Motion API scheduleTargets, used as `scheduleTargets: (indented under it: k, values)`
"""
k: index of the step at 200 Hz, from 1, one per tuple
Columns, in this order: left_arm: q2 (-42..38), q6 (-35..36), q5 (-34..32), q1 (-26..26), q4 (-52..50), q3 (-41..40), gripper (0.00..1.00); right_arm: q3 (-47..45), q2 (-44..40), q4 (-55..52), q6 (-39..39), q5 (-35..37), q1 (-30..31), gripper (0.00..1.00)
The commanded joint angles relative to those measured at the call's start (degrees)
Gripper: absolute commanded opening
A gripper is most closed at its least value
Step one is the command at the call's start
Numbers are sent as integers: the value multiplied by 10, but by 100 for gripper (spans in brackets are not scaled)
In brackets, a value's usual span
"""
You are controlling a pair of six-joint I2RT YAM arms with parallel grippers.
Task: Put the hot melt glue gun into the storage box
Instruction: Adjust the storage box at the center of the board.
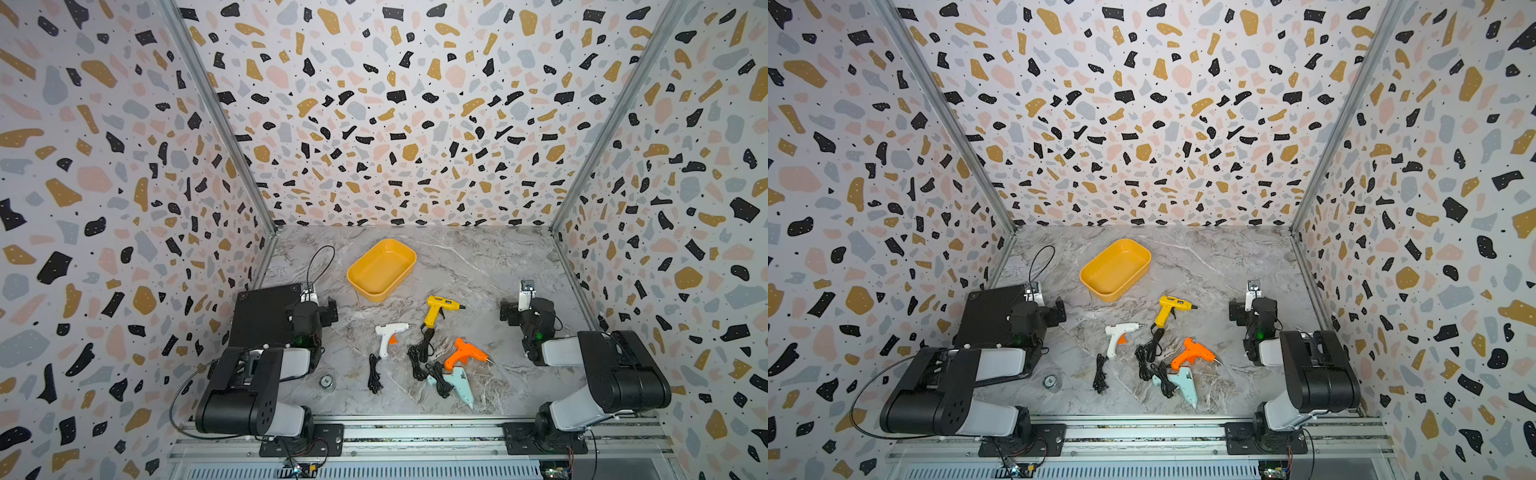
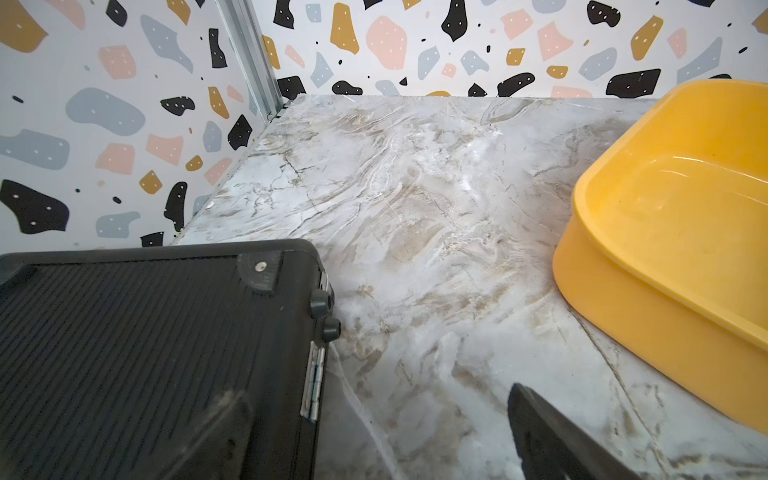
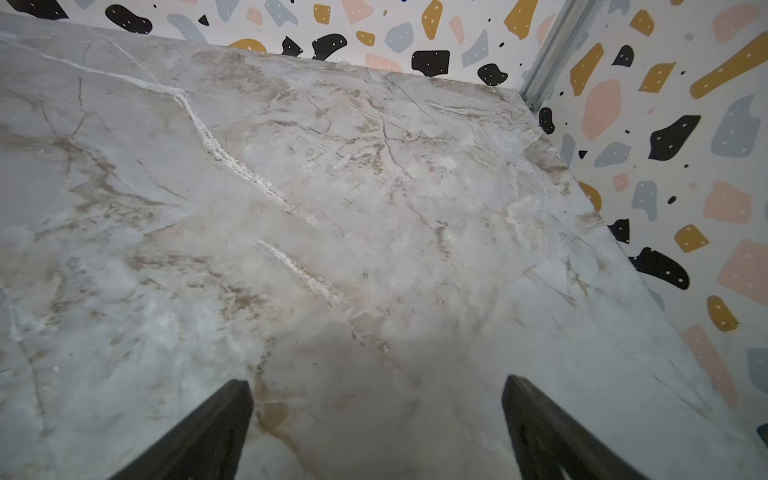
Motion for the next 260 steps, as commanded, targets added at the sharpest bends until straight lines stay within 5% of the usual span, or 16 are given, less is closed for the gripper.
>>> scheduleTargets:
  k: [1, 184, 208, 229, 238, 260]
  values:
    - [-6, 10, 8, 2, 12, 15, 100, 11, -12, -3, -3, -4, 2, 99]
    - [-11, 8, -2, 2, 22, 14, 100, 16, -22, -13, 1, -4, 1, 99]
    - [-134, 10, 2, -3, -196, 85, 99, 152, -117, -306, -2, 56, 13, 99]
    - [-193, -37, -30, -11, -408, 200, 86, 306, -103, -517, -42, 172, 61, 99]
    - [-193, -74, -53, -16, -489, 255, 84, 350, -96, -566, 4, 218, 72, 99]
    - [-156, -161, -63, -35, -655, 371, 82, 481, -77, -759, 143, 178, 72, 99]
